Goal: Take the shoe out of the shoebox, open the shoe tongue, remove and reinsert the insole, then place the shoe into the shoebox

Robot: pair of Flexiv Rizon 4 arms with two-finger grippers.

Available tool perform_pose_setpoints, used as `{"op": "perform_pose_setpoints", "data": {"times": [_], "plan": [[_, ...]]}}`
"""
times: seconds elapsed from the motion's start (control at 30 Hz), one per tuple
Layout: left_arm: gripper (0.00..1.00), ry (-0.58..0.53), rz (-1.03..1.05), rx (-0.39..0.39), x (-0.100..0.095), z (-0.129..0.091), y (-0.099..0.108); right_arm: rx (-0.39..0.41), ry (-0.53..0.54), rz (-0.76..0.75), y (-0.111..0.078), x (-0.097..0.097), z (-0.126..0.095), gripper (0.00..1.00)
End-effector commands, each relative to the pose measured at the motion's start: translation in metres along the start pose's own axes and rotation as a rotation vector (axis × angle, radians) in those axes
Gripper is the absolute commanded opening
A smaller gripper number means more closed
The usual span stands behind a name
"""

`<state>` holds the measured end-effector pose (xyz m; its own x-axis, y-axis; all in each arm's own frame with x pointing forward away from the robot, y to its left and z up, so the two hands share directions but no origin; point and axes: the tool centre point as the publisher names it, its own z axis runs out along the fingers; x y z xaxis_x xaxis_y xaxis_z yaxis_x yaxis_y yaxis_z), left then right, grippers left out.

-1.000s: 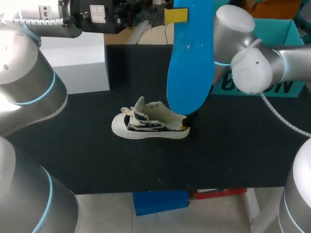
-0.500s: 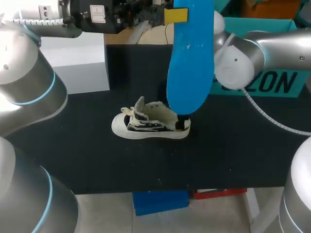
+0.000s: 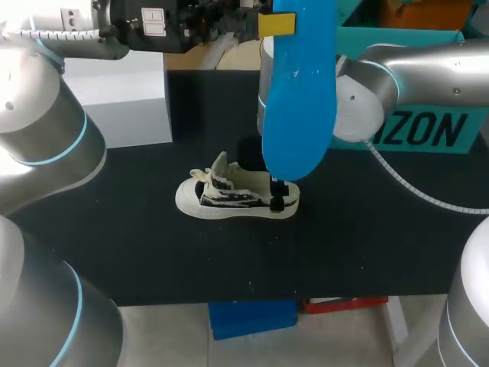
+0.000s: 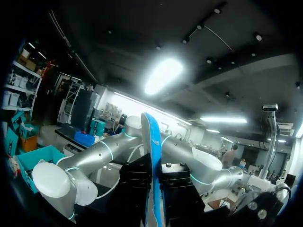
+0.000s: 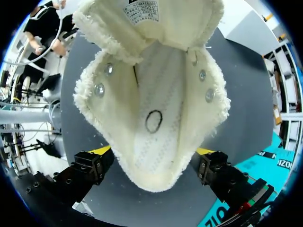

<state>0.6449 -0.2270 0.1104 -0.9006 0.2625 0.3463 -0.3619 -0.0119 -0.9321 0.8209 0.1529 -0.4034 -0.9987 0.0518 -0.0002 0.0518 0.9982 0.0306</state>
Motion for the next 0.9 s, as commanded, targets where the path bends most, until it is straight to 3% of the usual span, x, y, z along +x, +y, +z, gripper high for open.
{"op": "perform_pose_setpoints", "data": {"times": [0.03,0.57,0.9], "plan": [[0.0,-0.004,-0.001,-0.002,0.0,0.001,0.0,0.013,-0.004,0.004,0.004,0.001,0.004,1.0],[0.0,-0.004,-0.001,-0.002,0.0,0.001,0.0,-0.007,-0.026,0.007,0.003,0.004,0.006,1.0],[0.0,-0.004,-0.001,-0.002,0.0,0.001,0.0,-0.202,-0.033,0.012,-0.009,0.002,-0.004,1.0]]}}
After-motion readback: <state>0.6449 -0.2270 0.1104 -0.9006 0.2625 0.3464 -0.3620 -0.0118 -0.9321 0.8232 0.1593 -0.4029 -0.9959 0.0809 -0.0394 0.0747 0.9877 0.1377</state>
